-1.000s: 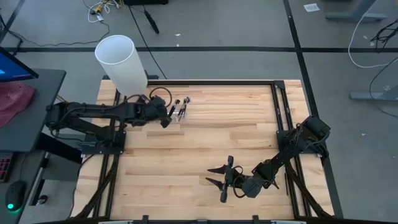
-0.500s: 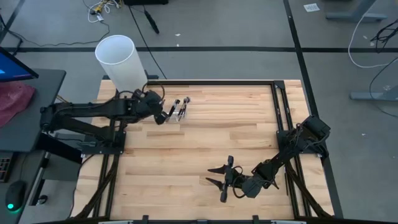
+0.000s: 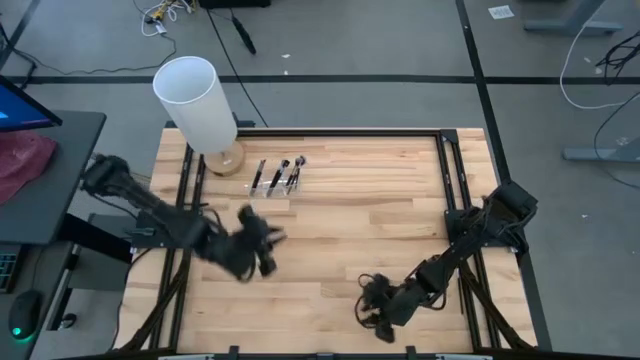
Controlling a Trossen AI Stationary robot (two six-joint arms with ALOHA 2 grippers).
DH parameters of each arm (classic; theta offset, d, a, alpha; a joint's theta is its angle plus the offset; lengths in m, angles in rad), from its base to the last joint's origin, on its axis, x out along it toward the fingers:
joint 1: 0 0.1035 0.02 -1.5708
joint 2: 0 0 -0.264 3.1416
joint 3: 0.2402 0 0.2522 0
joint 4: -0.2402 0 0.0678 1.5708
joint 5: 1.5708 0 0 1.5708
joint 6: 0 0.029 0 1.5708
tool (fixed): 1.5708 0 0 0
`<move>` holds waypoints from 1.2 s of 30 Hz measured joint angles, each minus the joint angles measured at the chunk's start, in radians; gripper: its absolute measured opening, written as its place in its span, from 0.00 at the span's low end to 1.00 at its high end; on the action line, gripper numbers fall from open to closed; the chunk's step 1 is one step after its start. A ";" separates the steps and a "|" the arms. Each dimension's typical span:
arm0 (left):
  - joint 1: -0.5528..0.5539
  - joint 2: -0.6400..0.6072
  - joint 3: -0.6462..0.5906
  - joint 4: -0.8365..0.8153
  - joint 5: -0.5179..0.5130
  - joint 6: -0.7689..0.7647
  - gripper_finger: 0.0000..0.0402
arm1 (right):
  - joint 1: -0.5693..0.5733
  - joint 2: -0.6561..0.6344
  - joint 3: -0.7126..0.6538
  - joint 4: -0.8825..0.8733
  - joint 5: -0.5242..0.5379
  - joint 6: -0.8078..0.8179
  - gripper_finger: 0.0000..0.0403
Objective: Put items in baskets/containers
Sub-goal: Put the eyeshadow brush into the transparent organizer
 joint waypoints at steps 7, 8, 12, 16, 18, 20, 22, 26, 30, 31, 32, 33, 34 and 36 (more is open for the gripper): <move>-0.158 0.292 -0.001 0.492 -0.076 0.117 0.23 | 0.070 -0.117 0.000 -0.524 -0.357 0.489 0.37; -0.167 0.328 0.000 0.547 -0.076 0.144 0.23 | 0.086 -0.129 0.000 -0.581 -0.378 0.533 0.36; -0.180 0.438 -0.001 0.687 -0.076 0.170 0.23 | 0.161 -0.159 0.000 -0.815 -0.440 0.679 0.30; -0.180 0.484 -0.002 0.709 -0.074 0.149 0.23 | 0.232 -0.157 0.000 -0.943 -0.523 0.744 0.18; -0.179 0.487 -0.002 0.709 -0.077 0.138 0.23 | 0.256 -0.149 0.000 -0.984 -0.560 0.748 0.10; -0.178 0.487 -0.002 0.715 -0.081 0.138 0.23 | 0.276 -0.139 0.000 -1.018 -0.601 0.740 0.03; -0.177 0.487 -0.002 0.720 -0.093 0.143 0.23 | 0.292 -0.125 0.000 -1.037 -0.617 0.724 0.02; -0.173 0.486 -0.002 0.724 -0.098 0.142 0.23 | 0.301 -0.074 0.000 -1.037 -0.671 0.659 0.01; -0.173 0.486 -0.001 0.727 -0.098 0.140 0.23 | 0.303 -0.010 0.000 -1.030 -0.700 0.602 0.01; -0.173 0.486 -0.001 0.726 -0.098 0.140 0.23 | 0.303 0.004 0.000 -1.020 -0.709 0.588 0.01; -0.173 0.486 -0.002 0.727 -0.098 0.140 0.23 | 0.302 0.015 0.002 -1.013 -0.718 0.577 0.01; -0.173 0.486 -0.002 0.727 -0.098 0.140 0.23 | 0.301 0.026 0.003 -1.012 -0.731 0.562 0.01; -0.173 0.486 -0.001 0.726 -0.098 0.140 0.23 | 0.300 0.033 0.004 -1.012 -0.737 0.553 0.01; -0.174 0.486 -0.002 0.727 -0.098 0.140 0.23 | 0.301 0.040 0.003 -1.012 -0.732 0.550 0.01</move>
